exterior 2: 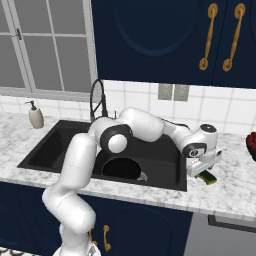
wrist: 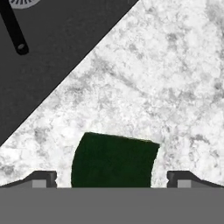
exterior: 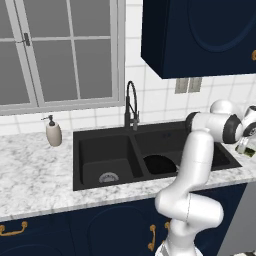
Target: Pick the pan and sponge and place them into the sink. Then turn on the water.
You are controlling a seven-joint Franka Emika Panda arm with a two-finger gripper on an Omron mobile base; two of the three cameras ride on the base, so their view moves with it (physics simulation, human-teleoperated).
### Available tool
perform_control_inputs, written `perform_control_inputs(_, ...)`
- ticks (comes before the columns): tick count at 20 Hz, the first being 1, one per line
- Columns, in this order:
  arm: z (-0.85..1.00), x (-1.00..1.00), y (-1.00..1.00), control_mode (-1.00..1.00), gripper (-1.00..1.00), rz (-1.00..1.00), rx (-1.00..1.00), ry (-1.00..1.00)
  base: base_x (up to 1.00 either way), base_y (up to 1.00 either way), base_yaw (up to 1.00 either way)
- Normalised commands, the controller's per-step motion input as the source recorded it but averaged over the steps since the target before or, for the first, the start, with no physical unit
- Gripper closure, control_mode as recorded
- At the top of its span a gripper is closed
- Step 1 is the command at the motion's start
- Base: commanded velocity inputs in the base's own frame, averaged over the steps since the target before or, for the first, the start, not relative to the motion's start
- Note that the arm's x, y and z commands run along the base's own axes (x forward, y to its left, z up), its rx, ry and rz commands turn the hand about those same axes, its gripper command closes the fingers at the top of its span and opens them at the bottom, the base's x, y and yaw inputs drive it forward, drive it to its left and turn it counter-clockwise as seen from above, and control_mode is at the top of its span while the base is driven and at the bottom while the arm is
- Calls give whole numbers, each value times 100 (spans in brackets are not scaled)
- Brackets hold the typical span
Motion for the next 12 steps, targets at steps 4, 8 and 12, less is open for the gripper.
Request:
perform_control_inputs(4,-46,6,-14,-100,-100,0,0,0,0,0,0)
perform_control_inputs(8,-51,-1,-38,-100,-100,0,0,0,0,0,0)
perform_control_inputs(12,-62,-38,-22,-100,100,-2,0,0,0,0,0)
